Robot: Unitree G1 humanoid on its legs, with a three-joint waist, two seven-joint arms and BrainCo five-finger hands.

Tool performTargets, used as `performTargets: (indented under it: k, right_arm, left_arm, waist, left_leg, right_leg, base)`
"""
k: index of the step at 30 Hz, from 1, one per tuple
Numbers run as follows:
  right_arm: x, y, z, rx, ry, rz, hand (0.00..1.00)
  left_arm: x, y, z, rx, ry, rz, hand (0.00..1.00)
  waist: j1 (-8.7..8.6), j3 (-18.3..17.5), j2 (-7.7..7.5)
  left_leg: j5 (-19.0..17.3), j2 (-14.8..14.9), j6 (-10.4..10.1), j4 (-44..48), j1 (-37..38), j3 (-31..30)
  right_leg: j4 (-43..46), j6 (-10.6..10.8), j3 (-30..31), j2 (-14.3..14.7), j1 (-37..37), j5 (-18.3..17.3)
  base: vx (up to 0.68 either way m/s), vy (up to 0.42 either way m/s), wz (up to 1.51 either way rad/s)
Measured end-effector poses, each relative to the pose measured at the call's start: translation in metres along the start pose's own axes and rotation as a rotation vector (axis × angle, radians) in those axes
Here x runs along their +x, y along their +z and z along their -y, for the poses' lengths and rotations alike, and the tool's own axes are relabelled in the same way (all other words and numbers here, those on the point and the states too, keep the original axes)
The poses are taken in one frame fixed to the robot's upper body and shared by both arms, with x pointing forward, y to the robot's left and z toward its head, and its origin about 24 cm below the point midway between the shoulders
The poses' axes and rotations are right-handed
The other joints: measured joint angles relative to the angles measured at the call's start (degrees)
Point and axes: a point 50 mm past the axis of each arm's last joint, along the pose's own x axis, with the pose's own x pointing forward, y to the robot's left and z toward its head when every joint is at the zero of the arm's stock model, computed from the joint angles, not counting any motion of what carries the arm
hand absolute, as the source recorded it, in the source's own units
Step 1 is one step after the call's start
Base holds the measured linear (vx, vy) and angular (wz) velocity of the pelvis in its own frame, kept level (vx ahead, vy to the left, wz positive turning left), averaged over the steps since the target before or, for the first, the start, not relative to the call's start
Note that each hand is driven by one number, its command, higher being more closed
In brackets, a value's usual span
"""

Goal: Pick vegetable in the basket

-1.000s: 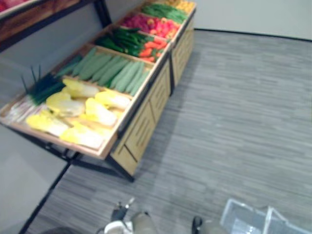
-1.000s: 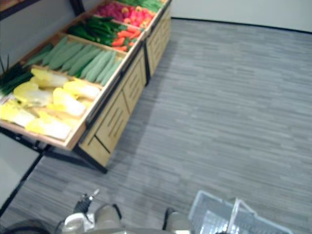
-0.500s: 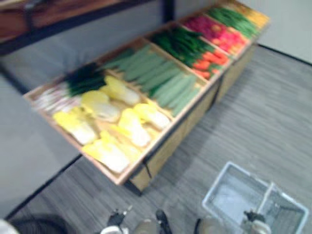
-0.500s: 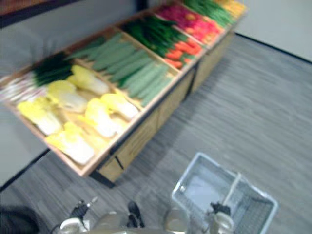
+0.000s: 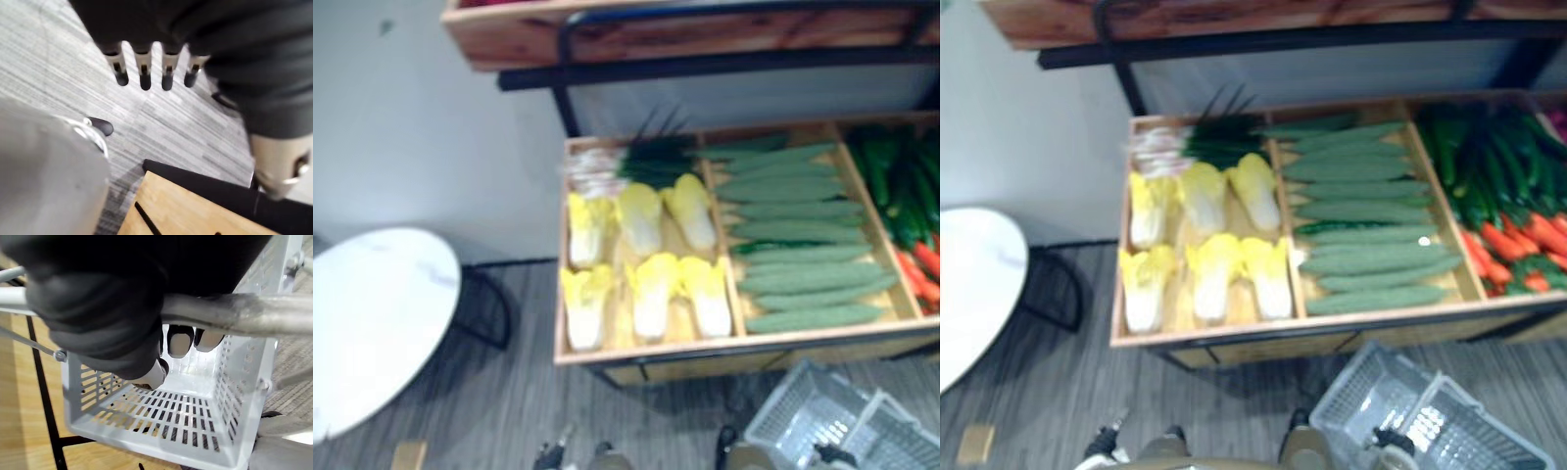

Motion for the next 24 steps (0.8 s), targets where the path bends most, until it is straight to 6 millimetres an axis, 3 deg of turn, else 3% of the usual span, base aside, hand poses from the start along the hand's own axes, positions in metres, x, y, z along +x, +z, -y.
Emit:
performTargets:
  k: [1, 5, 6, 7, 8, 9, 11, 14, 15, 16, 19, 22, 24]
  right_arm:
    - [0.0, -0.001, 0.0, 0.018, 0.0, -0.006, 1.0]
    - [-0.002, -0.014, 0.011, 0.148, -0.039, -0.06, 1.0]
    - [-0.002, -0.017, 0.014, 0.192, -0.056, -0.072, 1.0]
    - [-0.005, -0.026, 0.01, 0.24, -0.057, -0.101, 1.0]
    - [-0.007, -0.03, 0.009, 0.25, -0.057, -0.108, 1.0]
    - [-0.009, -0.034, 0.007, 0.28, -0.057, -0.115, 1.0]
    - [-0.012, -0.036, 0.002, 0.308, -0.047, -0.117, 1.0]
    - [-0.016, -0.049, 0.009, 0.301, -0.068, -0.151, 1.0]
    - [-0.017, -0.054, 0.009, 0.302, -0.074, -0.163, 1.0]
    - [-0.019, -0.059, 0.009, 0.302, -0.078, -0.179, 1.0]
    - [-0.015, -0.049, 0.012, 0.248, -0.073, -0.149, 1.0]
    - [-0.009, -0.032, 0.008, 0.156, -0.061, -0.104, 1.0]
    - [-0.006, -0.027, 0.005, 0.124, -0.049, -0.097, 1.0]
  left_arm:
    - [0.001, 0.002, 0.002, 0.002, -0.004, 0.004, 0.0]
    - [0.0, 0.002, 0.01, 0.008, -0.024, -0.003, 0.0]
    - [0.0, 0.005, 0.013, 0.037, -0.035, 0.006, 0.0]
    - [0.002, 0.013, 0.013, 0.071, -0.044, 0.033, 0.0]
    - [0.004, 0.019, 0.014, 0.074, -0.048, 0.051, 0.0]
    - [0.006, 0.037, 0.019, 0.078, -0.057, 0.1, 0.0]
    - [0.01, 0.067, 0.023, 0.093, -0.061, 0.185, 0.0]
    - [0.01, 0.099, 0.009, 0.019, -0.005, 0.29, 0.0]
    - [0.008, 0.109, 0.005, -0.023, 0.016, 0.336, 0.0]
    - [0.004, 0.128, -0.004, -0.08, 0.051, 0.417, 0.0]
    - [-0.005, 0.152, -0.044, -0.244, 0.229, 0.523, 0.0]
    - [-0.015, 0.165, -0.074, -0.397, 0.377, 0.597, 0.0]
    - [-0.026, 0.182, -0.081, -0.478, 0.427, 0.678, 0.0]
  waist:
    - [0.12, 0.11, -0.17]
    - [-1.03, 0.24, -0.34]
    - [-2.28, 0.04, -0.58]
    - [-3.04, -0.34, -2.47]
    - [-3.27, -0.35, -2.87]
    - [-3.26, -0.55, -3.28]
    - [-3.0, 0.49, -4.46]
    - [-3.08, -0.03, -4.27]
    - [-3.05, -0.08, -4.33]
    - [-2.88, -0.41, -4.88]
    - [-1.22, -1.96, -3.5]
    - [-1.0, -2.09, -1.32]
    - [-1.25, -2.37, -0.33]
  left_leg:
    - [-1.38, 0.23, -0.2, 3.11, -0.33, 3.3]
    - [-4.36, -0.89, -1.2, 7.16, -0.09, -0.34]
    - [-4.03, -3.2, -1.38, 0.98, 1.56, -1.55]
    - [-0.32, -6.73, -1.25, -6.68, 3.34, -1.26]
    - [0.85, -7.95, -0.81, -10.27, 3.89, -1.04]
    - [2.89, -9.26, -0.67, -14.99, 3.8, 0.11]
    - [3.62, -9.43, -0.56, -15.75, 2.48, 0.19]
    - [5.27, -7.57, 0.12, -15.75, 2.91, 0.4]
    - [5.6, -7.1, 0.17, -15.73, 2.95, 0.37]
    - [6.13, -6.75, -0.56, -15.69, 3.16, 0.38]
    - [6.85, -5.11, -1.57, -15.34, 4.66, 4.82]
    - [6.57, -4.22, -2.39, -15.31, 5.94, 8.28]
    - [6.42, -4.0, -2.59, -15.3, 7.21, 9.38]
  right_leg:
    - [0.15, -0.29, -1.83, -0.37, 0.57, -0.18]
    - [1.02, 0.35, -5.25, -2.39, 2.99, -0.83]
    - [1.41, 0.78, -5.48, -2.86, 2.96, -1.05]
    - [0.84, 1.07, -5.15, -4.77, 2.01, -0.92]
    - [0.37, 1.92, -5.1, -5.15, 1.43, -0.24]
    - [0.0, 2.88, -4.57, -5.29, -0.15, 1.12]
    - [-0.99, 3.38, -2.12, -3.91, -1.15, 2.35]
    - [-2.52, 2.55, 1.19, -1.65, 0.13, 4.0]
    - [-1.39, 0.4, 1.57, -1.44, 0.27, 2.57]
    - [-1.14, -0.28, 1.32, -1.01, 0.4, 2.08]
    - [-7.98, 0.23, 2.04, 2.24, 1.75, 4.49]
    - [-12.2, -0.31, 6.04, 4.7, 2.53, 7.29]
    - [-14.16, -0.46, 7.39, 5.71, 3.74, 8.37]
  base:
    - [0.02, -0.091, 0.73]
    - [-0.07, 0.035, 0.42]
    - [-0.13, 0.126, 0.38]
    - [-0.14, 0.141, 0.36]
    - [-0.15, 0.156, 0.2]
    - [-0.15, 0.102, 0.16]
    - [-0.11, 0.028, 0.06]
    - [0.01, 0.007, 0.01]
    - [0.12, 0.007, 0.22]
    - [0.15, -0.046, -0.03]
    - [0.1, -0.092, -0.59]
    - [0.03, -0.095, -0.74]
    - [0.0, -0.056, -0.48]
